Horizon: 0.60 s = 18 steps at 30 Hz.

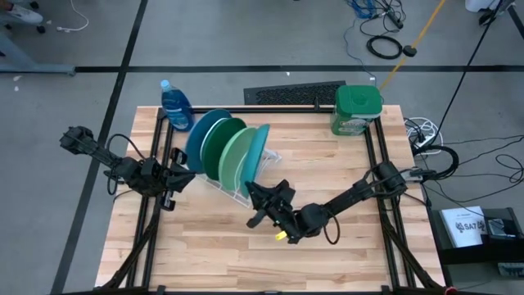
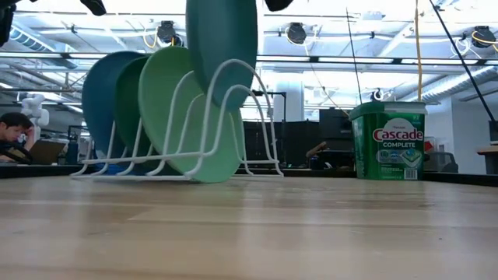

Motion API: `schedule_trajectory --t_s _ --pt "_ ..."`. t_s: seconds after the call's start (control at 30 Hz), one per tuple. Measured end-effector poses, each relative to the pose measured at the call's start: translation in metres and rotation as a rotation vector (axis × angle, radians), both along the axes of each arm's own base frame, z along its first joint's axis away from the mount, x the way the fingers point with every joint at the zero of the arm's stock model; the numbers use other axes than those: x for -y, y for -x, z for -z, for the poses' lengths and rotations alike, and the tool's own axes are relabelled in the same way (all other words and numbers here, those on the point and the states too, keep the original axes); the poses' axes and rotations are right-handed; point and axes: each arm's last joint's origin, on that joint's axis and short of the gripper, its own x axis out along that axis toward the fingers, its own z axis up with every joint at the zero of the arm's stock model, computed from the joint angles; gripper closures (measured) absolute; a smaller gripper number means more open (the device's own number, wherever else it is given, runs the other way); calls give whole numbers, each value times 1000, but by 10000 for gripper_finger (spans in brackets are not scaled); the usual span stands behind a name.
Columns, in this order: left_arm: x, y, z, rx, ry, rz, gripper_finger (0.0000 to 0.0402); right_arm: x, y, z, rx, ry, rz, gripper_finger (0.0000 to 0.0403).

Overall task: Sort dishes
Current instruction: Put the blue plate on the dish rack

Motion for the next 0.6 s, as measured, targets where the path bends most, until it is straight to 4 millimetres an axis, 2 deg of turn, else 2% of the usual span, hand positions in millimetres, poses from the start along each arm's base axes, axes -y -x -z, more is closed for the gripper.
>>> schedule_trajectory --t_s 0.23,0.6 --pt "0 0 0 3 2 0 371 -9 8 1 -164 16 143 403" --pt "0 0 0 2 2 0 371 -24 13 5 -425 223 198 403"
